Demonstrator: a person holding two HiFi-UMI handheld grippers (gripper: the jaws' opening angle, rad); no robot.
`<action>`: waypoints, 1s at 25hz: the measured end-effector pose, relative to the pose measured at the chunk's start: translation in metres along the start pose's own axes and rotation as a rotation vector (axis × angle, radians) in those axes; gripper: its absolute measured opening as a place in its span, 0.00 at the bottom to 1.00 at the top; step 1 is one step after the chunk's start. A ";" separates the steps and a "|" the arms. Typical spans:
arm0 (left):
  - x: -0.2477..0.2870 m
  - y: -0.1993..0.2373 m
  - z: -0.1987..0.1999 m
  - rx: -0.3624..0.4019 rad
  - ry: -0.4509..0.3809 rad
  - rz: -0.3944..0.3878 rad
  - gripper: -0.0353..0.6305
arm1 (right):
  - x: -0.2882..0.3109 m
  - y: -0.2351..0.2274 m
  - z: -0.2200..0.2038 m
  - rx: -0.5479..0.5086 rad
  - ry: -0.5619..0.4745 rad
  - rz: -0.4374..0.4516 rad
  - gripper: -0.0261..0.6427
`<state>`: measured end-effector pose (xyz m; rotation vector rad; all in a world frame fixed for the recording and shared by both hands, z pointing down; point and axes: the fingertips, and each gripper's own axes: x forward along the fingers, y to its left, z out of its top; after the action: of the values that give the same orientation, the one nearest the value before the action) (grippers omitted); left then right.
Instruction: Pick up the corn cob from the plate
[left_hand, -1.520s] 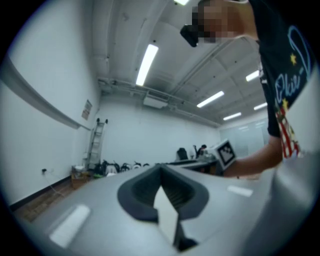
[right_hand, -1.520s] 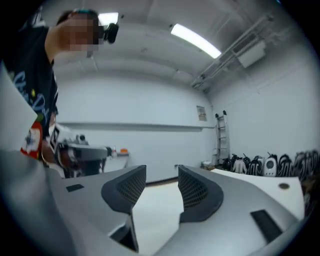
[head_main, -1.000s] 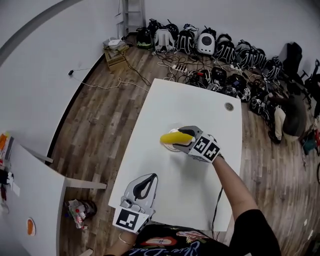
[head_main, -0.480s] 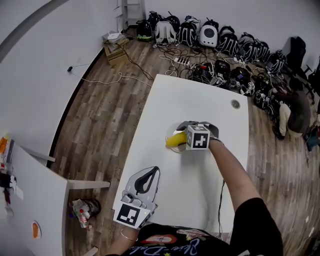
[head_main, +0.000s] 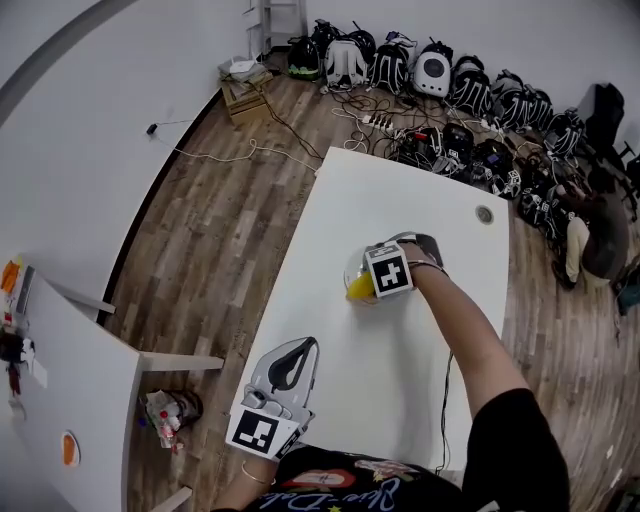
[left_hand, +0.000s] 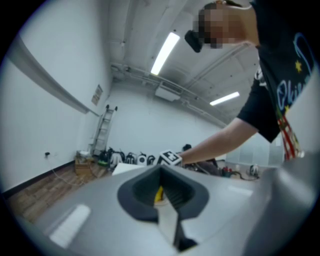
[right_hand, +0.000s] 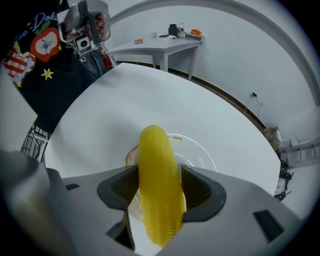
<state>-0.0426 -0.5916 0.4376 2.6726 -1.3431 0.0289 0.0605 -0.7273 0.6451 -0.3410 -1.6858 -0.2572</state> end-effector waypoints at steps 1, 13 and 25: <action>-0.001 0.001 0.000 -0.002 0.000 0.003 0.04 | 0.000 0.000 0.000 0.001 0.003 -0.005 0.42; -0.010 -0.010 0.027 0.045 -0.066 -0.050 0.04 | -0.114 0.034 0.024 0.631 -0.757 -0.534 0.42; -0.004 -0.072 0.057 0.094 -0.138 -0.215 0.04 | -0.236 0.158 0.038 1.041 -1.410 -0.895 0.42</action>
<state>0.0097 -0.5537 0.3721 2.9315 -1.1070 -0.1212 0.1126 -0.5845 0.4025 1.3554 -2.9485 0.3557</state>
